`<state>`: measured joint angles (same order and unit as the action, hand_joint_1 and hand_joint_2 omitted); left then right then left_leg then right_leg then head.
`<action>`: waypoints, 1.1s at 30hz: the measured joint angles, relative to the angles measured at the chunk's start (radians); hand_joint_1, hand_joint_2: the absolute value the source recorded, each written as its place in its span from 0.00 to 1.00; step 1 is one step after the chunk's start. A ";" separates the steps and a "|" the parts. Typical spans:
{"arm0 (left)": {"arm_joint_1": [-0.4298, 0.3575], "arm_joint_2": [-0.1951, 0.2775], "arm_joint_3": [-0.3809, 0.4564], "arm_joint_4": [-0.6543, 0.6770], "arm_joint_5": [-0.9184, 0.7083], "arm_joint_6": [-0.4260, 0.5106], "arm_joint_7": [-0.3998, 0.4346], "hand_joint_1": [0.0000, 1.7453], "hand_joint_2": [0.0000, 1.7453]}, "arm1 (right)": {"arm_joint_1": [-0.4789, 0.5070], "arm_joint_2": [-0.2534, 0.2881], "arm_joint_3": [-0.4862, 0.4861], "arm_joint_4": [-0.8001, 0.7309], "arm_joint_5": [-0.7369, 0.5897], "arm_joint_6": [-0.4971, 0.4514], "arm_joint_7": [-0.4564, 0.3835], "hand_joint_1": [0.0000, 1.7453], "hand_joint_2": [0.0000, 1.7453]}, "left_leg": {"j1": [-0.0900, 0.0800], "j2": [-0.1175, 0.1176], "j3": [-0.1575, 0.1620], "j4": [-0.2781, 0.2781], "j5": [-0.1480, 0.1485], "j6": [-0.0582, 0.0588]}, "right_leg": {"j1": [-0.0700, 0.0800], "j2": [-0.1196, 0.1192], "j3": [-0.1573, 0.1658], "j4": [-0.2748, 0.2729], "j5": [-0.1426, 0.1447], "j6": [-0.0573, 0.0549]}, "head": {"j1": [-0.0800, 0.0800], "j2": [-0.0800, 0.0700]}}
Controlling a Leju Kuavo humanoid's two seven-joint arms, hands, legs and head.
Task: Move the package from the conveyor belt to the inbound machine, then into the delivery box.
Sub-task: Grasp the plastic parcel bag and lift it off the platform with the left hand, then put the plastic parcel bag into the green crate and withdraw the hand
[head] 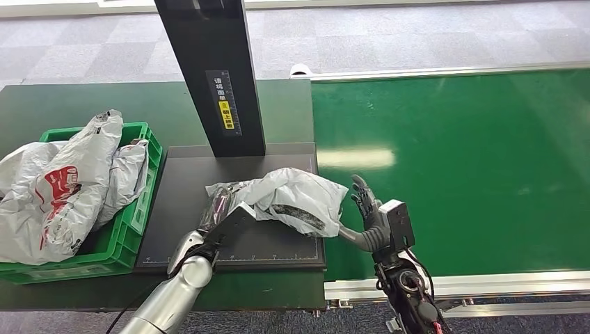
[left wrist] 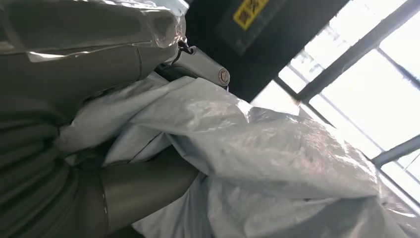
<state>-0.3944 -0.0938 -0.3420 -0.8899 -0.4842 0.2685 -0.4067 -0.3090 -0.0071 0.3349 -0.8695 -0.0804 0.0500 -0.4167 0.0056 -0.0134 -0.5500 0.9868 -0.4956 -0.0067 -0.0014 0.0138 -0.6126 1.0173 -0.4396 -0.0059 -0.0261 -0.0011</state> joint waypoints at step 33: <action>0.097 -0.059 0.436 -0.991 -0.459 0.414 -0.294 1.00 1.00 | 0.174 -0.034 -0.104 -0.222 0.031 -0.022 -0.073 0.00 1.00 | 0.000 0.002 0.000 0.000 -0.001 0.000 | 0.000 0.001 -0.001 0.000 0.000 0.000 | 0.000 0.000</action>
<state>-0.2977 -0.1532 0.0943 -1.8813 -0.9433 0.6828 -0.7012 -0.1355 -0.0416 0.2312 -1.0912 -0.0493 0.0278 -0.4897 0.0060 -0.0118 -0.5503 0.9865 -0.4961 -0.0065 -0.0010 0.0149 -0.6132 1.0175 -0.4397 -0.0059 -0.0260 -0.0011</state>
